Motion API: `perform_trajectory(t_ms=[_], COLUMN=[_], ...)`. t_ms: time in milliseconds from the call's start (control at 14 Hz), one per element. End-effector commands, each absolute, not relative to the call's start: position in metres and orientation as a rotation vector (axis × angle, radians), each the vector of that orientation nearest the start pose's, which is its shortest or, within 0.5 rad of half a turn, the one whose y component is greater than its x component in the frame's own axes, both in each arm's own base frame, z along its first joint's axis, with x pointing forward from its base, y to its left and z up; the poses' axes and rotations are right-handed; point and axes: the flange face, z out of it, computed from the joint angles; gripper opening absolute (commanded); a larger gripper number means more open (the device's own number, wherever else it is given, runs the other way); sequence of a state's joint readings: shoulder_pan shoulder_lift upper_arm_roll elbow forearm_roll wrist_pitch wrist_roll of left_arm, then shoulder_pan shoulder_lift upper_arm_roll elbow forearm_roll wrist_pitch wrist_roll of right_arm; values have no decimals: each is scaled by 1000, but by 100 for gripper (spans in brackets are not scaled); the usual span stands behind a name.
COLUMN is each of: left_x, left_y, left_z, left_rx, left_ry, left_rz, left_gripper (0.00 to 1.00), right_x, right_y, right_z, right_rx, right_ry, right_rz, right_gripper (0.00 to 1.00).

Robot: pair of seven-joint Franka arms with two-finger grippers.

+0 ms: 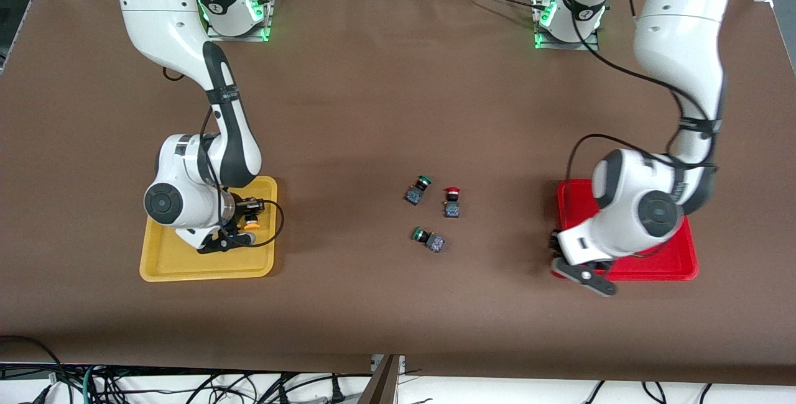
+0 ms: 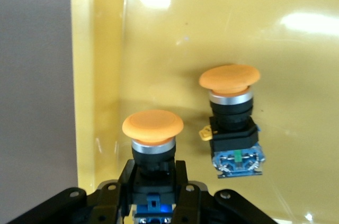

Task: Place red and yellow buttons in trays
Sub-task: 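Carry the yellow button to the yellow tray while the left gripper carries the red button, then release the yellow button and retract the right arm while the left gripper lowers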

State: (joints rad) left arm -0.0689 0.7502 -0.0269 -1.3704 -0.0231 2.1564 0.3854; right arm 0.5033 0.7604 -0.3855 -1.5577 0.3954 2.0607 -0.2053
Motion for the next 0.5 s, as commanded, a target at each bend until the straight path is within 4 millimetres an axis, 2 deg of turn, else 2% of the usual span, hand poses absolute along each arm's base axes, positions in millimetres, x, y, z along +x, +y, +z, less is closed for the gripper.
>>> perform_trajectory(t_ms=[0,286,429], left_x=[730,714,697], left_y=[7,82,121], left_z=[279,269,256], left_rx=[-3123,-3156,-3185], left_ry=[665,648,585], left_rz=[-20,72,144], left_gripper=[34,34,34], right_x=[666,667,670], right_y=[135,145,150], right_z=[214,220,230], right_rx=[-2996,-2997,-2996], right_ry=[-202,-181,-169], right_rz=[271,257,240], right_gripper=[47,47,47])
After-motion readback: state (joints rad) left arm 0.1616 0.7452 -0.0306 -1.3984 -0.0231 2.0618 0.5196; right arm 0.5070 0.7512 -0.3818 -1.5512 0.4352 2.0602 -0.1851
